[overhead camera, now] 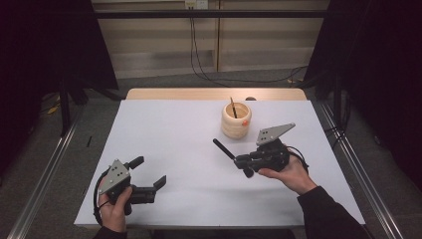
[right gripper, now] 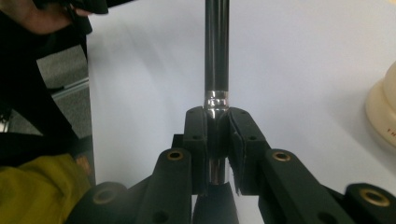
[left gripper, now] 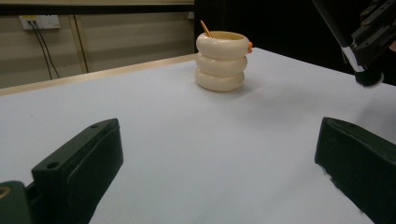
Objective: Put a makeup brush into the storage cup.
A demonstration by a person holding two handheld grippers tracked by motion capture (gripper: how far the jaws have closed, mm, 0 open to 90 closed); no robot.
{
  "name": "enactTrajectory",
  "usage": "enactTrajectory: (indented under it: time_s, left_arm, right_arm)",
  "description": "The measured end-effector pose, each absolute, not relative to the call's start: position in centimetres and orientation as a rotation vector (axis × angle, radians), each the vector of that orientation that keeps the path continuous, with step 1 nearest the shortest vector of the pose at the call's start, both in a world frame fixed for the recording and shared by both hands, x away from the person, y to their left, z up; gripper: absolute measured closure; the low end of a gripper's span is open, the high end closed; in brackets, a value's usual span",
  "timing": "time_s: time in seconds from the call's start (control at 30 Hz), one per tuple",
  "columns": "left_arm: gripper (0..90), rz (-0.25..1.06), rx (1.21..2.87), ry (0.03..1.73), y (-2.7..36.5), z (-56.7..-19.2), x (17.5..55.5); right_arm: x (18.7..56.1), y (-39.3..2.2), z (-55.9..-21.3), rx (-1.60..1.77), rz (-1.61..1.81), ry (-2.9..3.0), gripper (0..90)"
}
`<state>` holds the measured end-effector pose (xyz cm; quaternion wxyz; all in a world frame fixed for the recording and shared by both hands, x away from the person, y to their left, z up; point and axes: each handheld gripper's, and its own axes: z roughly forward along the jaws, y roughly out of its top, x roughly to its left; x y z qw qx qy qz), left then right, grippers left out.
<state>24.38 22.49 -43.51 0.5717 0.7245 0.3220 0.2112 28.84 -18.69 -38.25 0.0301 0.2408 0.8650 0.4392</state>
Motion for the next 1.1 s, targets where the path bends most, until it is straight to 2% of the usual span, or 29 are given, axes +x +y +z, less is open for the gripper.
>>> enactTrajectory:
  time_s: [0.43, 1.1]
  left_arm:
    - [1.0, 0.496, 1.705, 0.754, 22.5, -43.5, 24.5]
    - [1.0, 0.493, 1.71, 0.745, 22.6, -43.5, 24.5]
  right_arm:
    - [29.4, -16.8, -37.3, 0.701, 1.109, 2.856, 78.9]
    - [29.7, -14.9, -37.9, 0.626, 0.796, 3.022, 78.9]
